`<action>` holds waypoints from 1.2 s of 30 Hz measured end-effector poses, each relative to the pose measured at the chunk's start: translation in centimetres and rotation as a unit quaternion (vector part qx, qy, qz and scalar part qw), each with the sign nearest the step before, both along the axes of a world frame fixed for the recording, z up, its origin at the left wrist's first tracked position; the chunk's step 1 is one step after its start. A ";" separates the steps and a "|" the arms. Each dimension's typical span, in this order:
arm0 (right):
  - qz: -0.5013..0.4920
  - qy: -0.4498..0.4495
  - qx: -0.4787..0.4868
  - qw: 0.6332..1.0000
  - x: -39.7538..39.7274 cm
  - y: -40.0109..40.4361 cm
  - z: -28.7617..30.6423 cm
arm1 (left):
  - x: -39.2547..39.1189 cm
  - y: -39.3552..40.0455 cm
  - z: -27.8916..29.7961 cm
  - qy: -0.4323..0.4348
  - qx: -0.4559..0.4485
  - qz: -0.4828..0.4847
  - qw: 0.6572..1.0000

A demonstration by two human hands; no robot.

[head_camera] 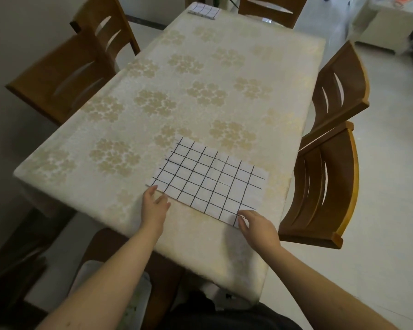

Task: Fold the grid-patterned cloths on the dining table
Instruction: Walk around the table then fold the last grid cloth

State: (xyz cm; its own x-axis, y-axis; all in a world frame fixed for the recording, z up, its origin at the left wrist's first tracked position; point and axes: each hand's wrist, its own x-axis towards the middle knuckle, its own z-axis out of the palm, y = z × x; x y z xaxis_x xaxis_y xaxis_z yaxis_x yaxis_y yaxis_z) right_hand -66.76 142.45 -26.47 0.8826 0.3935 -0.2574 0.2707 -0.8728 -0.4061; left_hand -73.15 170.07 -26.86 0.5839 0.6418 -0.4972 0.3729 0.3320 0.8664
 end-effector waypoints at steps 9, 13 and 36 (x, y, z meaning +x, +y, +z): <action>0.026 -0.003 0.036 0.999 4.0 1.3 1.4 | 1.6 -0.1 0.5 0.060 -0.030 0.124 0.990; 0.031 0.006 0.053 0.998 8.0 2.4 2.1 | 1.9 -1.5 0.0 0.102 -0.049 0.118 0.987; 0.102 0.143 0.026 0.984 25.3 10.5 -1.8 | 3.8 -9.0 -0.8 0.274 0.027 0.072 0.959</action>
